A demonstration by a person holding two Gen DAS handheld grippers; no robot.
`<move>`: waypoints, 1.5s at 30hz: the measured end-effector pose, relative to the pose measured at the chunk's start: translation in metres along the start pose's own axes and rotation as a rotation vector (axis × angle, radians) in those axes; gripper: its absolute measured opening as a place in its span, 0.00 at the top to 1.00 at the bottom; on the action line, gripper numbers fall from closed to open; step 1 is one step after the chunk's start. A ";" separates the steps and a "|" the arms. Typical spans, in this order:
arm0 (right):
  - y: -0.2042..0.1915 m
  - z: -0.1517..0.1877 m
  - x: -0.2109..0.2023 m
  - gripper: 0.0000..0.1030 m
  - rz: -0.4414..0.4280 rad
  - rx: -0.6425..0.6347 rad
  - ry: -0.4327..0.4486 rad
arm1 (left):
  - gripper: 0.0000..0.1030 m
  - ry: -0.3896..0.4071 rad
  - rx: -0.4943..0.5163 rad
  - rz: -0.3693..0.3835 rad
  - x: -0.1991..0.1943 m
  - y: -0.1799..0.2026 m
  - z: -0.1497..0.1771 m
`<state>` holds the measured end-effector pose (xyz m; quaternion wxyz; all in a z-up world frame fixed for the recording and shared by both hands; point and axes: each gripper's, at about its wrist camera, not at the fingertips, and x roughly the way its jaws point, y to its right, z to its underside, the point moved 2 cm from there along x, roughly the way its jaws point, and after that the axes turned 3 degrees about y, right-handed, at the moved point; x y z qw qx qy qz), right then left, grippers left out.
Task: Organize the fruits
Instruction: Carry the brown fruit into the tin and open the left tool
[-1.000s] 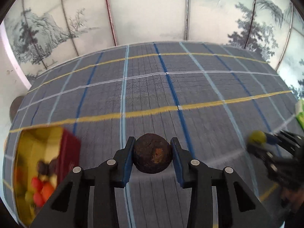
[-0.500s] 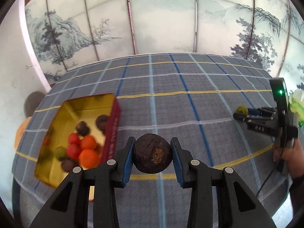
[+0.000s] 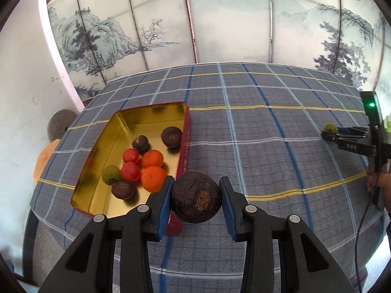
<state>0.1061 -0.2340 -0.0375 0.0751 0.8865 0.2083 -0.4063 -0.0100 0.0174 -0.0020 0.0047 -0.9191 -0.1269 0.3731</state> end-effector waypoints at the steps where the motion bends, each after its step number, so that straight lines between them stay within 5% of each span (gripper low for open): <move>1: 0.000 0.000 0.000 0.64 -0.002 0.002 0.000 | 0.63 0.000 0.001 -0.007 0.002 -0.001 -0.001; 32: -0.008 0.000 0.002 0.62 0.055 -0.055 -0.011 | 0.62 -0.005 0.023 -0.110 0.059 -0.084 -0.021; 45: -0.010 0.000 0.002 0.63 0.057 -0.065 -0.010 | 0.61 -0.107 0.030 -0.138 0.121 -0.115 -0.044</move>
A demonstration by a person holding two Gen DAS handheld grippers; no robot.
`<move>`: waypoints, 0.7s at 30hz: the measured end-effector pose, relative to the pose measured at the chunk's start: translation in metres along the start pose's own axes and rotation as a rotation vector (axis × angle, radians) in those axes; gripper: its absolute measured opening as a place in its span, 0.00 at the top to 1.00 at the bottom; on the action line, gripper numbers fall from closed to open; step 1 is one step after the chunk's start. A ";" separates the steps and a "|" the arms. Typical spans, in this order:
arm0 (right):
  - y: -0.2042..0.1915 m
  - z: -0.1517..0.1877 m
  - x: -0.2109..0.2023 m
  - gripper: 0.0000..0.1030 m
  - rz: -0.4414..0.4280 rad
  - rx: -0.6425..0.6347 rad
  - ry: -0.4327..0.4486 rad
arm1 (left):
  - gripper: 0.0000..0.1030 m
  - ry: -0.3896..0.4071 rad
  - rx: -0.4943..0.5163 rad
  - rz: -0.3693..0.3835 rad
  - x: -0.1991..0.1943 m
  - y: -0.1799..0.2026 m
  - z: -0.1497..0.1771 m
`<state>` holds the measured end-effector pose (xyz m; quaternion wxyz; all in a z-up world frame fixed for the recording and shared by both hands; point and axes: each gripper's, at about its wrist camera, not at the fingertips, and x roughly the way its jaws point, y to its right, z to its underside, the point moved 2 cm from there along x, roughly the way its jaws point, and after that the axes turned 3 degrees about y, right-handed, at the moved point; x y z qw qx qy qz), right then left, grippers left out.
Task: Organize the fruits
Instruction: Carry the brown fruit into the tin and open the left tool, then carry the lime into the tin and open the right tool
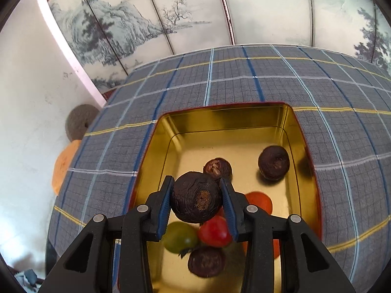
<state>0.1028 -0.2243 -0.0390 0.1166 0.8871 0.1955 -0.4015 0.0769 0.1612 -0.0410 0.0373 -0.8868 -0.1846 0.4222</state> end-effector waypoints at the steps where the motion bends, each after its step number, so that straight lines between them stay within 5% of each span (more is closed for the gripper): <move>1: 0.001 0.000 0.000 0.63 0.001 0.002 0.000 | 0.59 0.002 -0.013 -0.003 0.003 -0.003 -0.002; 5: 0.001 0.000 -0.001 0.63 -0.005 0.022 0.004 | 0.38 -0.012 -0.056 0.016 0.003 -0.009 -0.005; 10: 0.000 0.001 -0.006 0.63 -0.031 0.063 0.013 | 0.19 0.079 -0.085 0.047 -0.031 -0.012 0.006; 15: -0.016 -0.007 -0.019 0.63 -0.070 0.060 0.043 | 0.19 0.141 -0.142 0.055 -0.068 -0.019 0.032; 21: -0.084 -0.036 -0.039 0.63 -0.198 -0.032 0.102 | 0.19 0.167 -0.252 0.049 -0.093 -0.041 0.065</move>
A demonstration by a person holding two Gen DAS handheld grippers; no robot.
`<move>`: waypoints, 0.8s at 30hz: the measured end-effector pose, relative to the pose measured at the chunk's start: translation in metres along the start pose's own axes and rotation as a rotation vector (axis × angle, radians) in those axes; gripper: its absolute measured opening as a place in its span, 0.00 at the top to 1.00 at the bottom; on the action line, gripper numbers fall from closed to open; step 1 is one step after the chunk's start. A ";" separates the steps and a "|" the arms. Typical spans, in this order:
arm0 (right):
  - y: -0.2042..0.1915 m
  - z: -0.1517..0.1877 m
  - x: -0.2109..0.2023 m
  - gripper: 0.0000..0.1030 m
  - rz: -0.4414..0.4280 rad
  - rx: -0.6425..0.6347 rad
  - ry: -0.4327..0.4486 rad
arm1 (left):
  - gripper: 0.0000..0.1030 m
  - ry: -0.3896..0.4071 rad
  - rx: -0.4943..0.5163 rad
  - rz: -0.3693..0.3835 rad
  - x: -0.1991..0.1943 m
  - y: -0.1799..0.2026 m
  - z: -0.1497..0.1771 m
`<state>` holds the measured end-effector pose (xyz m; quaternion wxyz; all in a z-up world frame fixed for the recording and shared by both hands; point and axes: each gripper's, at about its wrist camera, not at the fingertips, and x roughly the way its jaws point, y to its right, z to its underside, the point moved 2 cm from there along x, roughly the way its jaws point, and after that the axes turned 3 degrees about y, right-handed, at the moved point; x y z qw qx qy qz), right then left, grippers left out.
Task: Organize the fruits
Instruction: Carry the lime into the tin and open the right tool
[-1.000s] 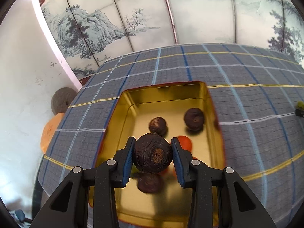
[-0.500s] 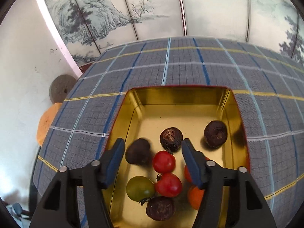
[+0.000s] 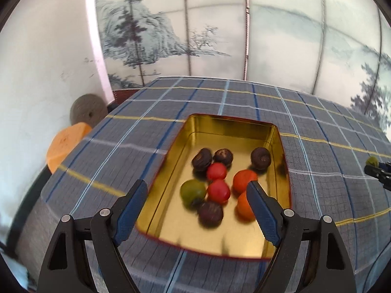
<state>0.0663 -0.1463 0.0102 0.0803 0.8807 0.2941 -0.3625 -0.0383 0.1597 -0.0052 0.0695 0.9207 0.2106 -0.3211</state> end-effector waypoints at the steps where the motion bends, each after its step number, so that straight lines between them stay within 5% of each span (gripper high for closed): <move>1: -0.016 -0.006 0.001 0.63 -0.036 -0.015 0.008 | 0.19 -0.006 -0.002 -0.003 -0.002 -0.003 0.003; 10: -0.168 -0.044 0.032 0.63 -0.374 -0.136 -0.001 | 0.19 0.027 0.017 -0.097 -0.023 -0.021 0.017; 24: -0.245 -0.036 0.095 0.61 -0.377 -0.265 -0.105 | 0.19 0.057 0.024 -0.142 -0.040 -0.037 0.011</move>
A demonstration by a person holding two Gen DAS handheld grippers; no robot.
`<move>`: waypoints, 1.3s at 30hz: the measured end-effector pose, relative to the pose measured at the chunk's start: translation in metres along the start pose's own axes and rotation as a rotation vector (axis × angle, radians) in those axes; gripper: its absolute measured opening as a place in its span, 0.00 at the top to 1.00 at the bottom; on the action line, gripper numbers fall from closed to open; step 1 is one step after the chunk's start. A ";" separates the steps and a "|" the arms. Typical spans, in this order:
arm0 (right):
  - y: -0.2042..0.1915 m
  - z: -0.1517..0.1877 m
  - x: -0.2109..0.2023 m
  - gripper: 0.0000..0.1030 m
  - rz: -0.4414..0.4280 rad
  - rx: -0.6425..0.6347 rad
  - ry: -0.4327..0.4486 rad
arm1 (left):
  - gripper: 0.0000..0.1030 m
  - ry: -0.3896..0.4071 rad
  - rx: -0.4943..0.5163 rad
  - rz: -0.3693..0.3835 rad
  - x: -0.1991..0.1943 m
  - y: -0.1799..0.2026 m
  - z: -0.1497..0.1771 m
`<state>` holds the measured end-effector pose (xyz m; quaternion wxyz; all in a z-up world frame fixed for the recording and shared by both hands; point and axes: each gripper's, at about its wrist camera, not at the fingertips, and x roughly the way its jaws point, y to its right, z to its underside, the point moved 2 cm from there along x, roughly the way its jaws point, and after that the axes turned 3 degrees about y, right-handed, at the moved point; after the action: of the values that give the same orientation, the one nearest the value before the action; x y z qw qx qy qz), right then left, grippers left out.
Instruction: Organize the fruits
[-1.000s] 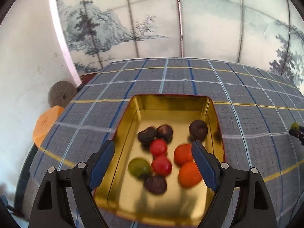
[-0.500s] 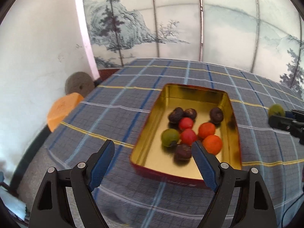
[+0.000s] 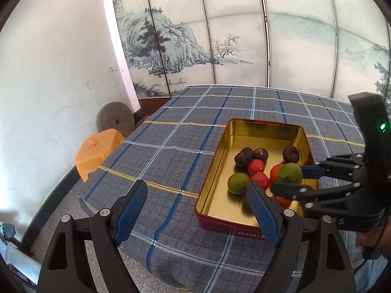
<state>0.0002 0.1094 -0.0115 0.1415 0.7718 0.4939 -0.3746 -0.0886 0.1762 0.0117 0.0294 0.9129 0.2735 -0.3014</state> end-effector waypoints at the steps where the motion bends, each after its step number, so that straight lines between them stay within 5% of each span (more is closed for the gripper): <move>1: 0.000 0.000 0.001 0.61 0.005 -0.002 -0.002 | 0.19 -0.003 -0.001 0.000 0.000 -0.001 0.000; 7: 0.000 0.001 -0.001 0.53 0.001 0.029 0.019 | 0.19 0.000 0.010 -0.028 0.000 -0.001 -0.002; 12: -0.003 0.001 -0.028 0.34 0.002 0.052 0.104 | 0.18 0.009 0.020 -0.029 -0.003 0.002 -0.003; 24: -0.015 0.009 -0.116 0.07 0.233 0.029 0.381 | 0.05 0.039 -0.015 0.040 -0.023 0.008 -0.014; 34: -0.026 0.015 -0.146 0.02 0.275 -0.009 0.437 | 0.00 0.074 -0.012 0.084 -0.044 0.014 -0.015; 39: -0.023 0.024 -0.151 0.02 0.287 -0.008 0.432 | 0.00 0.074 0.030 0.045 -0.051 0.024 -0.010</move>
<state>-0.0653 0.0074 0.0843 0.0877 0.8956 0.3995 -0.1750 -0.1050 0.1331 0.0460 0.0121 0.9298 0.2492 -0.2706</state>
